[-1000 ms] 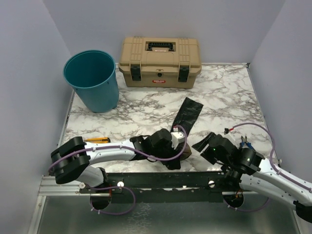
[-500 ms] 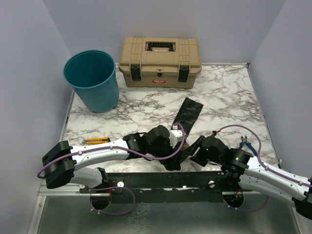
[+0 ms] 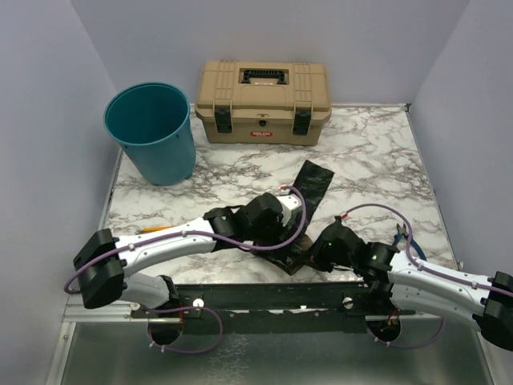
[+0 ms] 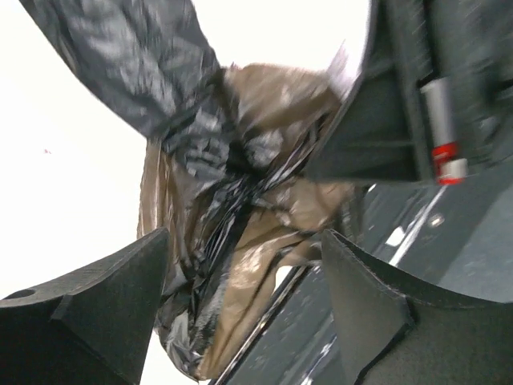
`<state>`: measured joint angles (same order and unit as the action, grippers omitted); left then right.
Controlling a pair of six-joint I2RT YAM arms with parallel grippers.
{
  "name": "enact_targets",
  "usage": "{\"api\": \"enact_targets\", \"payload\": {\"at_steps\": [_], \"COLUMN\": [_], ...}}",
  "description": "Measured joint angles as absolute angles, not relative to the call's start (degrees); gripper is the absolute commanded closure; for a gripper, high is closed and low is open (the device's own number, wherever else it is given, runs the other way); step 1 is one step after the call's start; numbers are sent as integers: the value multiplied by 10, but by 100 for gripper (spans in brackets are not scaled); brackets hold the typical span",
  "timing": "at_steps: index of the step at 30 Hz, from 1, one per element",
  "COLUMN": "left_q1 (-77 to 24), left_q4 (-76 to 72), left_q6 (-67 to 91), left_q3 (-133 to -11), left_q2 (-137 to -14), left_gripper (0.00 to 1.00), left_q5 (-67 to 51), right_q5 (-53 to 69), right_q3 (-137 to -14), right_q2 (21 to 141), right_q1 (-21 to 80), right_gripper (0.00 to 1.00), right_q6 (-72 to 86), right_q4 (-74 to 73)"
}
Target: Put the trash bags into the trash bin
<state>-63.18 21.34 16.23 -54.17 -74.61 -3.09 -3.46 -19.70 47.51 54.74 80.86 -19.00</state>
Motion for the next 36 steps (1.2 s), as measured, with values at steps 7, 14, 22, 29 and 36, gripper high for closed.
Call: {"api": "enact_targets", "payload": {"at_steps": [7, 14, 22, 29, 36], "left_q1": [-629, -609, -583, -552, -475], "left_q4": [278, 279, 267, 254, 256], "left_q6": [117, 101, 101, 125, 146], "left_q3": [-543, -550, -550, -550, -550], "left_q2": [-804, -832, -873, -840, -750], "left_gripper": [23, 33, 81, 92, 93], "left_q5": [-27, -30, -46, -34, 3], "right_q5": [-34, -34, -35, -58, -96], "right_q3": [-204, -204, -204, -212, -245], "right_q2": [482, 478, 465, 460, 460], "right_q1": [547, 547, 547, 547, 547], "right_gripper": [94, 97, 99, 99, 100], "right_q6": [793, 788, 783, 770, 754], "right_q4": [-187, -180, -181, -207, -237]}}
